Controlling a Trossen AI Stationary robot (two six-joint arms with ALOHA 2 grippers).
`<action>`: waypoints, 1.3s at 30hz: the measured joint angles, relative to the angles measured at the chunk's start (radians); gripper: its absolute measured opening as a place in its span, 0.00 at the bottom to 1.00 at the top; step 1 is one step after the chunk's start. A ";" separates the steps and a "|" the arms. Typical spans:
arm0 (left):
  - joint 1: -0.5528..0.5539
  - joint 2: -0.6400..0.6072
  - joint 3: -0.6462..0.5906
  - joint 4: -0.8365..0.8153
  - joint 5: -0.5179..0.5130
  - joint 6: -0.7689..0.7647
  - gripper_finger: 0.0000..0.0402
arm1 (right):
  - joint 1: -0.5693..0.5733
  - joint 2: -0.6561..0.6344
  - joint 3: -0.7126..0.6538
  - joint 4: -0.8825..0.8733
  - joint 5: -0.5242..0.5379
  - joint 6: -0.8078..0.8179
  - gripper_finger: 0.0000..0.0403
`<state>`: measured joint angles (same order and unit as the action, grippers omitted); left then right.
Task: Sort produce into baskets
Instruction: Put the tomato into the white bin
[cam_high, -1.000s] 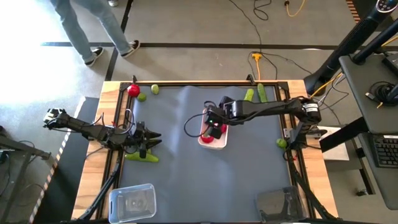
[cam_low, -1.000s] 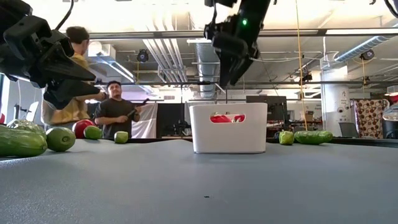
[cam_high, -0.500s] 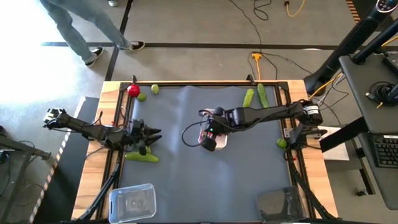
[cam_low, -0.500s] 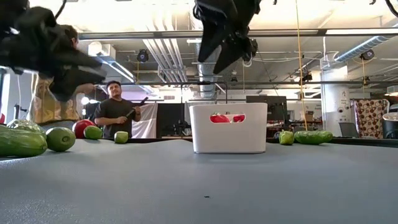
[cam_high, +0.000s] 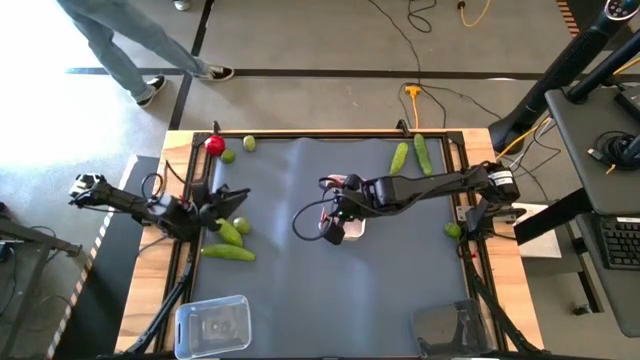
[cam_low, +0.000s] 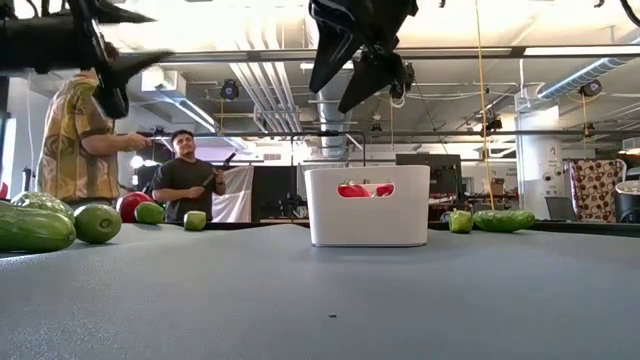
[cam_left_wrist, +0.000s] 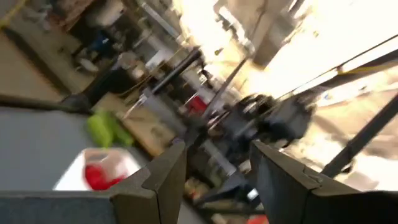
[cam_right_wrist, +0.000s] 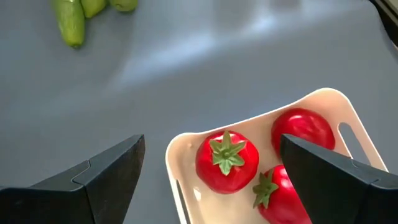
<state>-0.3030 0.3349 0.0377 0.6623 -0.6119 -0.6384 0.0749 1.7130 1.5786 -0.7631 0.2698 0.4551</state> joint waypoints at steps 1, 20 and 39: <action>0.002 0.003 0.010 0.022 -0.002 0.020 0.40 | 0.001 -0.001 0.004 -0.001 0.002 -0.001 0.90; 0.397 0.395 0.959 -1.890 -0.370 -0.480 0.40 | 0.001 -0.003 0.134 0.011 0.071 -0.126 0.90; 0.619 0.592 1.051 -1.911 -0.182 0.001 0.40 | 0.037 -0.003 0.131 -0.044 0.071 -0.081 0.90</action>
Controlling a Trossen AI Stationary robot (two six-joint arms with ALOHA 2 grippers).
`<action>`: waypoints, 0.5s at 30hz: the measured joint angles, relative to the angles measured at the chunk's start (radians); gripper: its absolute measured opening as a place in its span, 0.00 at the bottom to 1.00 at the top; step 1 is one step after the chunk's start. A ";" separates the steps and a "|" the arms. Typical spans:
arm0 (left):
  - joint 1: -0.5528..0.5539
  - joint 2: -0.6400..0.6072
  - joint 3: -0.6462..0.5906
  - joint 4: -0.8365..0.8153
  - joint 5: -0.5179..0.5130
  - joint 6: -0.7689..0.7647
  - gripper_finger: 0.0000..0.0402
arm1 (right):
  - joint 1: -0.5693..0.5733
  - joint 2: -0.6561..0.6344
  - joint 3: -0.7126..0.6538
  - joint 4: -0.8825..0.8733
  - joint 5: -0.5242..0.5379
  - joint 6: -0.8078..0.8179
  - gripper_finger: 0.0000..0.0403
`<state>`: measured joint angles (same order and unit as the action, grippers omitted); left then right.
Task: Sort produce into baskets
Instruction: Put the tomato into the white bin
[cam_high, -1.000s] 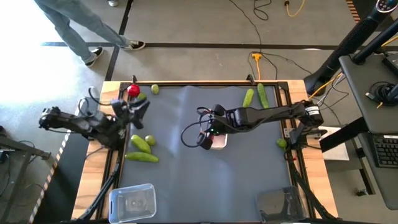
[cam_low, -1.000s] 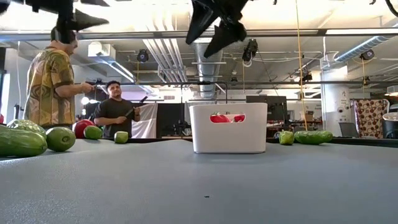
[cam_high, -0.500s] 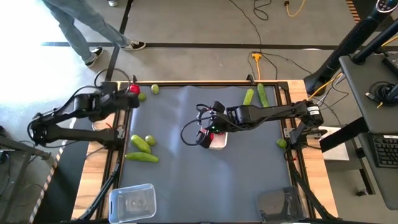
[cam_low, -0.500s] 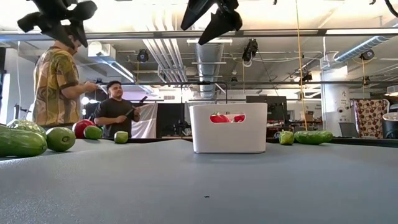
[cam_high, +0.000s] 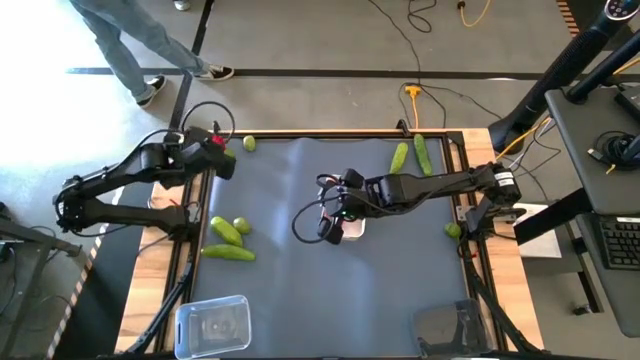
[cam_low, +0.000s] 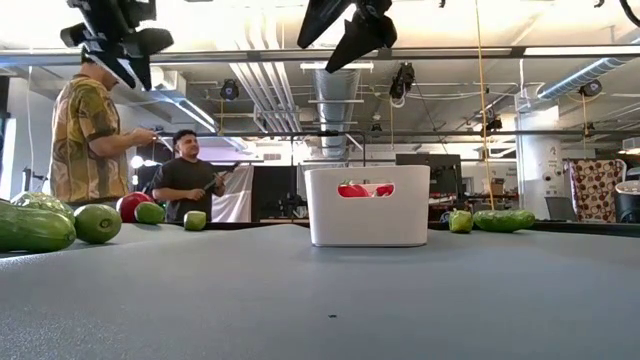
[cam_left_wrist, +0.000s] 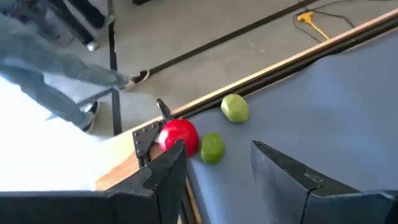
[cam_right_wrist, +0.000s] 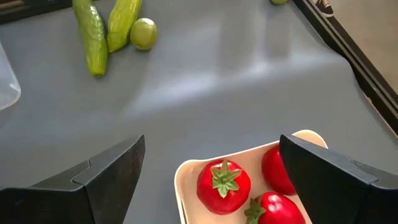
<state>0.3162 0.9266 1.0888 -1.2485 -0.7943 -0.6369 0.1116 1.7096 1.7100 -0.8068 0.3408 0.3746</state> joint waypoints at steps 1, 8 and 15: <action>0.008 0.007 -0.007 0.009 0.001 -0.048 0.40 | 0.000 0.000 0.000 0.000 0.000 0.000 0.90; 0.125 0.055 -0.026 0.014 -0.009 -0.299 0.44 | 0.018 0.000 0.002 -0.001 -0.001 0.044 0.90; 0.234 0.128 -0.027 0.025 -0.009 -0.155 0.46 | 0.068 -0.017 0.002 -0.069 -0.014 0.143 0.90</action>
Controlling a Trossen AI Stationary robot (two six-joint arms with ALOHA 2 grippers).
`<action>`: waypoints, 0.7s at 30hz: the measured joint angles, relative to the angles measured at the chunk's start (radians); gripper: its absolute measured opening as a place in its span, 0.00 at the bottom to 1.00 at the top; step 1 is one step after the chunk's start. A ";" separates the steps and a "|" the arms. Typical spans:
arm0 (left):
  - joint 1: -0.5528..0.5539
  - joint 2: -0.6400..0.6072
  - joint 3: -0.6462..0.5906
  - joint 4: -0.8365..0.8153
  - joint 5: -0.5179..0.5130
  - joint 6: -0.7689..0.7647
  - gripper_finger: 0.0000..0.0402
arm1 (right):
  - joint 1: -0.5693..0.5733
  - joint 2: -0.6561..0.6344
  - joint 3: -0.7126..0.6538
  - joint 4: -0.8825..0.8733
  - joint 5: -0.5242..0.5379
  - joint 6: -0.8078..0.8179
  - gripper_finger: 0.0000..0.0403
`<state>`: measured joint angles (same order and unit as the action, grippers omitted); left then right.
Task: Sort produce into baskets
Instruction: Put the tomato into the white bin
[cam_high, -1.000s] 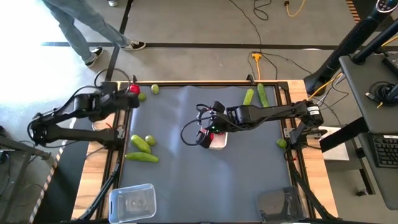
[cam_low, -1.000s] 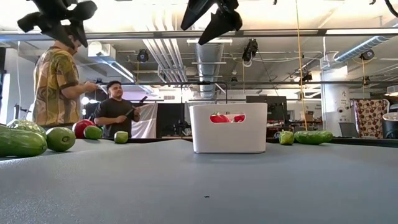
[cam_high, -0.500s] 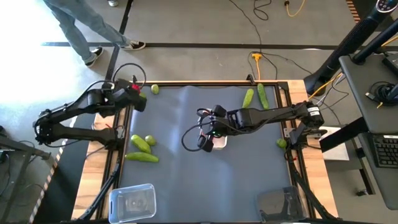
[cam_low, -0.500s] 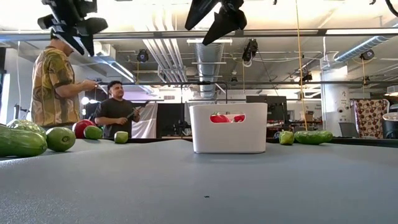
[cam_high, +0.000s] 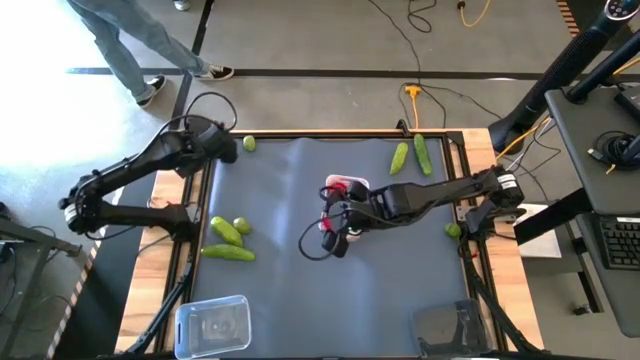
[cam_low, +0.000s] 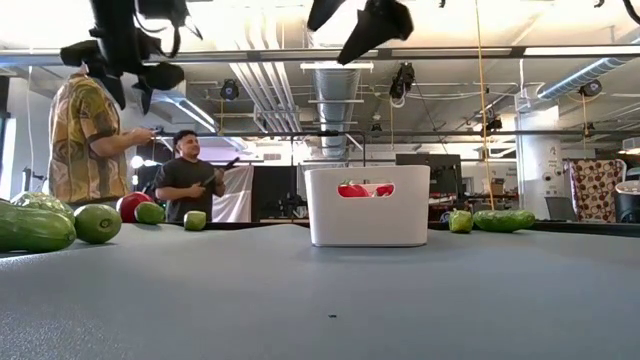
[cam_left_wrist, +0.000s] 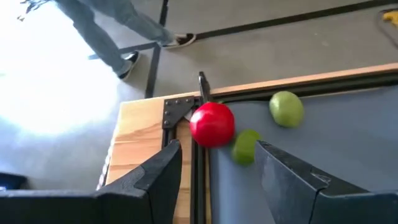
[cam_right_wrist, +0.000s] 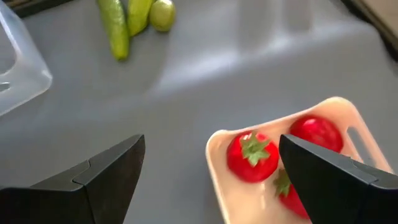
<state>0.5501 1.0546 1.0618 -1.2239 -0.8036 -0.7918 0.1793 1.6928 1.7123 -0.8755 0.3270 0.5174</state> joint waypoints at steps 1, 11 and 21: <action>0.009 0.014 0.000 0.000 -0.003 -0.012 0.46 | 0.002 -0.008 0.000 -0.006 -0.007 0.023 0.90; 0.090 0.184 0.000 0.011 0.050 -0.046 0.50 | -0.069 -0.206 0.000 -0.013 -0.100 -0.195 0.90; 0.235 0.316 0.001 -0.038 0.302 -0.185 0.56 | -0.352 -0.401 0.000 -0.072 -0.259 -0.599 0.90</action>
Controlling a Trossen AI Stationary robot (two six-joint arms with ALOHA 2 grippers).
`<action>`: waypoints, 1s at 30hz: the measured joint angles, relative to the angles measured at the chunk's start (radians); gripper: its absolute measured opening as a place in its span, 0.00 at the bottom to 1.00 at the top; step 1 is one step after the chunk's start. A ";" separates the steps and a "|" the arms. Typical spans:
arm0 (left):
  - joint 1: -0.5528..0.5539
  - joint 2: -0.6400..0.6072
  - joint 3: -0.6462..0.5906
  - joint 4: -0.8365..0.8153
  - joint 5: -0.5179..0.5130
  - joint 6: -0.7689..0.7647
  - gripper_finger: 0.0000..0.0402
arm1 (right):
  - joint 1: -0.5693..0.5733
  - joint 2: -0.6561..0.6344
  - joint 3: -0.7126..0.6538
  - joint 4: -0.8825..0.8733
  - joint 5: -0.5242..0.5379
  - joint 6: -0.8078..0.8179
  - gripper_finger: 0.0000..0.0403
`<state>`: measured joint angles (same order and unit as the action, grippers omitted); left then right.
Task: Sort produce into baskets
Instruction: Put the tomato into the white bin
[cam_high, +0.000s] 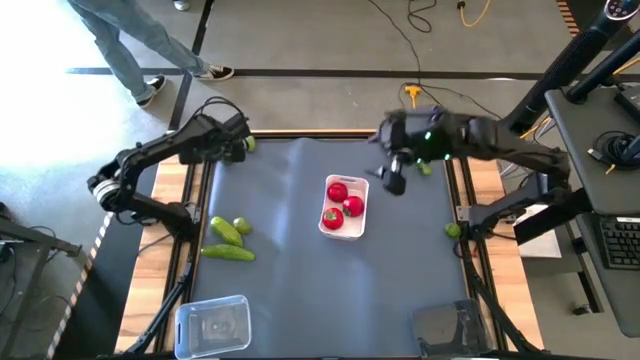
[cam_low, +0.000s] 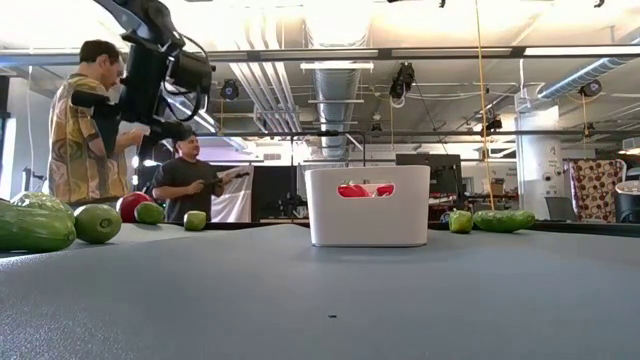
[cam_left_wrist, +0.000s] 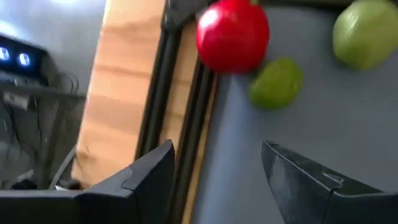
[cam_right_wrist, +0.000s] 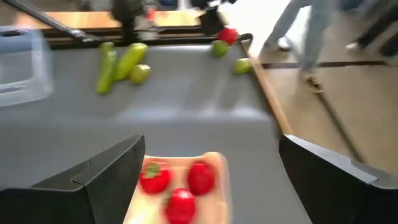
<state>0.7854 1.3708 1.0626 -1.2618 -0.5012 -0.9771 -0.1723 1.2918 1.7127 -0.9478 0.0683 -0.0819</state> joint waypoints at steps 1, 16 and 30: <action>0.003 0.007 0.000 0.001 0.003 -0.016 0.55 | -0.030 -0.007 0.000 0.001 -0.009 -0.027 0.90; 0.226 0.098 0.002 0.129 0.086 -0.129 0.65 | -0.297 0.081 -0.003 -0.026 -0.271 -0.147 0.90; 0.233 0.178 0.002 0.033 0.067 0.050 0.71 | -0.306 0.195 -0.003 0.072 -0.279 -0.204 0.90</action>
<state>1.0186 1.5487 1.0649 -1.2291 -0.4340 -0.9270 -0.4787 1.4867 1.7100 -0.8760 -0.2106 -0.2861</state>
